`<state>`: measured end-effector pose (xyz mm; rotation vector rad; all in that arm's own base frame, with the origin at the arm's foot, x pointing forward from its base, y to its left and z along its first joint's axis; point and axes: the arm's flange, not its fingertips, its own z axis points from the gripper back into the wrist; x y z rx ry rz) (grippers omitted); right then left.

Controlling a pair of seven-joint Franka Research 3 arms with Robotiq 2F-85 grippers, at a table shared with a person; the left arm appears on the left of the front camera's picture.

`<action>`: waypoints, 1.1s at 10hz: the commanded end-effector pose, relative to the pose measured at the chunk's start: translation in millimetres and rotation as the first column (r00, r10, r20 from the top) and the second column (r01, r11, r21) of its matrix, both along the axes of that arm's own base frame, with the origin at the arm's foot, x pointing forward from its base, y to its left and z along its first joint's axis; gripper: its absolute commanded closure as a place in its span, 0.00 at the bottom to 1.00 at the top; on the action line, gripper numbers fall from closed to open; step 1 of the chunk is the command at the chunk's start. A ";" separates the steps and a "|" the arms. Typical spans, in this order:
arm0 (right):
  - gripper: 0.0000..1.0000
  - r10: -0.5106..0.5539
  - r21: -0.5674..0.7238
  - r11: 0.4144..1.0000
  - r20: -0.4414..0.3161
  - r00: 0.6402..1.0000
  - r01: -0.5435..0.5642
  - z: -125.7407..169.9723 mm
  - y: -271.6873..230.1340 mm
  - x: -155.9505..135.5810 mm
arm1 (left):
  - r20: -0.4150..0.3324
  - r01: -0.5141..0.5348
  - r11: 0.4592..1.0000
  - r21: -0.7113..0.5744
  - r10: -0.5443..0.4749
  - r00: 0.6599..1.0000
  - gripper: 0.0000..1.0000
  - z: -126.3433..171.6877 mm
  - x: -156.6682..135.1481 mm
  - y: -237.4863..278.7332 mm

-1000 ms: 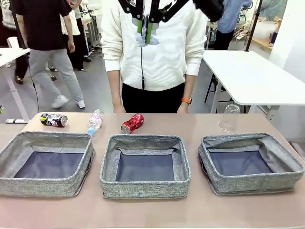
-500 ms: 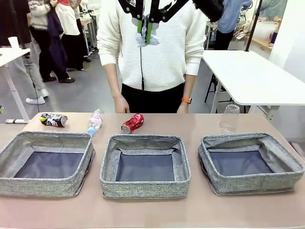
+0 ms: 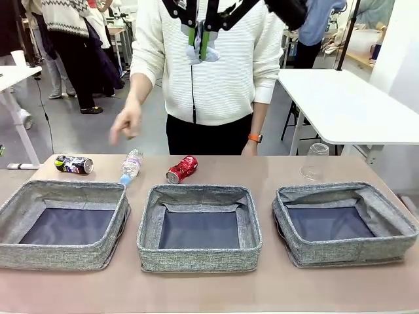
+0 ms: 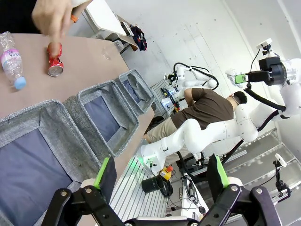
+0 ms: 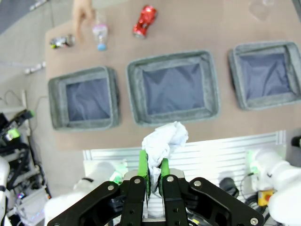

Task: Sort the waste into the appropriate baskets.
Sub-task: Place the picked waste into the Fabric basket indicated by the person.

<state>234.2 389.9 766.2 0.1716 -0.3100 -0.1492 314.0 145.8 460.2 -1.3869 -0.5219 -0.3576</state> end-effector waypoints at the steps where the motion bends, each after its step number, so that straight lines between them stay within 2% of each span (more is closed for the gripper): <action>1: 0.90 -0.003 0.008 1.000 -0.003 1.000 0.003 -3.7 -1.4 -0.7 | 0.021 0.001 1.000 -0.018 0.000 1.000 0.00 2.1 0.4 -0.8; 10: 0.90 0.000 0.000 1.000 0.000 1.000 0.000 0.0 0.0 0.0 | 0.021 0.001 1.000 -0.018 0.000 1.000 0.00 2.1 0.4 -0.8; 11: 0.90 0.163 -0.016 0.986 0.003 0.987 -0.163 -21.5 22.5 15.8 | 0.021 0.001 1.000 -0.018 0.000 1.000 0.00 2.1 0.4 -0.8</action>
